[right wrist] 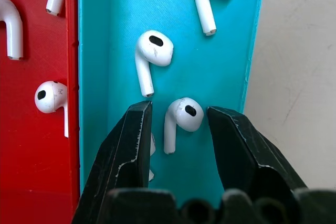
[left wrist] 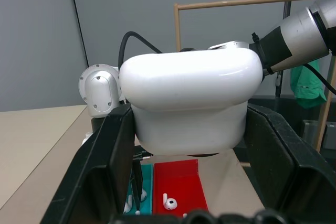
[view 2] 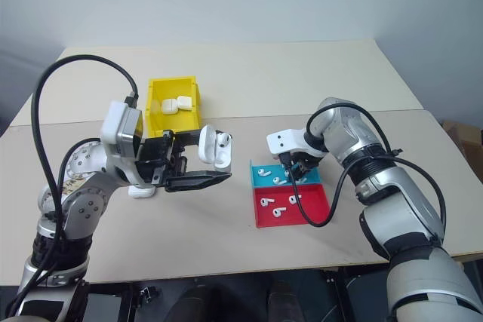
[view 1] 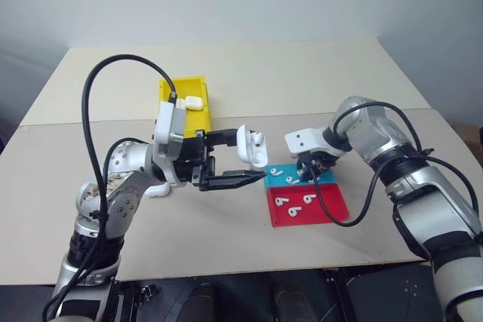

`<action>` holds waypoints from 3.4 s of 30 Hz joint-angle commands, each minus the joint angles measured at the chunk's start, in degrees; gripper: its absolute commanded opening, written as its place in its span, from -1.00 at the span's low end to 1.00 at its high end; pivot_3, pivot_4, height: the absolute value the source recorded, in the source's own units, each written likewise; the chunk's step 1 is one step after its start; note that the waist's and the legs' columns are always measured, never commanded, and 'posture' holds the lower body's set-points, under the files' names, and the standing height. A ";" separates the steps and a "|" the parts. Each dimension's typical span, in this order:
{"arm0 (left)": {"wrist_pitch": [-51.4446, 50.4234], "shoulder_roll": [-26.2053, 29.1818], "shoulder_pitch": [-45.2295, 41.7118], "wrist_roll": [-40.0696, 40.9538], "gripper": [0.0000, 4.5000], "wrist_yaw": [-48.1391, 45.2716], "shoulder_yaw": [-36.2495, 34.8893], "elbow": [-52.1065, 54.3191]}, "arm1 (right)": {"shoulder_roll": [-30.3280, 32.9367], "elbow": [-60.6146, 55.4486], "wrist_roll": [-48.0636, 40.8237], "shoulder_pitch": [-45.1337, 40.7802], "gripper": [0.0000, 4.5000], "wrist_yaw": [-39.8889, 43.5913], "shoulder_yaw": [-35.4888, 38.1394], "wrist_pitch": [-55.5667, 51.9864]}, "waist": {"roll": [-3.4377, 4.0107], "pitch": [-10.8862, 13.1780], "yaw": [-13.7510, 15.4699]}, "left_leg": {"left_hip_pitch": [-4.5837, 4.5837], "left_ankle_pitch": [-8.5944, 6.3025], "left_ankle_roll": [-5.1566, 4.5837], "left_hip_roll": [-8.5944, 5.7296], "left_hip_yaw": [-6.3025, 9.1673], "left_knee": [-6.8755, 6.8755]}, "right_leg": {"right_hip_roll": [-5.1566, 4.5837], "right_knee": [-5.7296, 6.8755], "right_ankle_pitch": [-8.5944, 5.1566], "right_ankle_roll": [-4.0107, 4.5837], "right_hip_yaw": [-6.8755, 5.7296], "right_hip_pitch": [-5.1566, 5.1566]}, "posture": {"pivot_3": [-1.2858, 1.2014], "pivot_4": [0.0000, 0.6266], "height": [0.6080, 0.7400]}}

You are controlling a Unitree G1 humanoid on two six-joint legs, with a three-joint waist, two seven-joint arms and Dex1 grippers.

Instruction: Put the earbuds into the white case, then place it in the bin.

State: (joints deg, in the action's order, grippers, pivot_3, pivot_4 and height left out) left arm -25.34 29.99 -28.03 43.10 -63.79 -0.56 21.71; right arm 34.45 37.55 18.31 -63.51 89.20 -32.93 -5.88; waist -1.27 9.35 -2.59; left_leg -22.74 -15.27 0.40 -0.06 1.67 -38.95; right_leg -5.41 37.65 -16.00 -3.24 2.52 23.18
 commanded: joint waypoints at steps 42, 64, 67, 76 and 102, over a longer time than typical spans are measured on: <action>0.41 -3.61 -13.36 -0.17 0.26 -8.33 -0.19 -18.27 | -20.15 -73.33 -69.01 23.15 -0.72 -49.49 54.32 -55.85 | 0.02 -0.02 0.02 | -0.03 -0.02 -0.20 -0.05 0.12 -0.04 | 0.00 0.36 0.01 0.00 -0.03 0.08 | 0.03 -0.52 1.00; 0.85 -4.14 -14.64 -1.89 0.26 -9.22 -0.45 -19.50 | -13.96 -72.51 -72.69 28.57 -0.72 -53.38 42.78 -43.38 | 0.02 -0.02 0.04 | -0.02 0.01 -0.22 -0.05 0.13 -0.04 | 0.01 0.34 0.00 0.00 -0.05 0.05 | 0.03 -0.52 1.00; 0.64 -4.18 -14.46 -1.87 0.26 -9.16 -0.72 -19.01 | -13.33 -72.13 -71.98 28.96 -0.72 -53.58 41.84 -42.32 | 0.02 -0.02 0.05 | -0.02 0.01 -0.23 -0.05 0.13 -0.04 | 0.01 0.33 0.00 0.00 -0.05 0.05 | 0.03 -0.52 1.00; 0.41 -4.11 -13.83 -1.72 0.26 -8.89 -0.86 -18.11 | -11.65 -71.90 -72.93 29.93 -0.72 -54.51 41.52 -40.59 | 0.02 -0.02 0.06 | -0.02 0.01 -0.23 -0.05 0.14 -0.05 | 0.01 0.33 0.00 0.00 -0.05 0.05 | 0.03 -0.52 1.00; 1.62 -5.31 -15.47 -2.62 0.26 -9.83 -0.04 -20.99 | 6.18 -71.15 -83.88 31.15 0.36 -47.23 48.06 -40.33 | 0.00 -0.01 0.32 | -0.04 0.00 -0.27 -0.04 0.14 -0.06 | 0.01 0.25 0.00 0.00 -0.07 -0.02 | 0.03 -0.52 1.00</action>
State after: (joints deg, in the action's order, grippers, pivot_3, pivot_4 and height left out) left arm -24.88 24.78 -42.21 40.48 -72.91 -0.32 0.45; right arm 39.27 -33.77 -64.43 -30.68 40.30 13.86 -46.77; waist -1.28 9.35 -2.27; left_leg -22.77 -15.27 0.12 -0.11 1.80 -39.03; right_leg -5.40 37.90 -16.00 -3.24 2.46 23.15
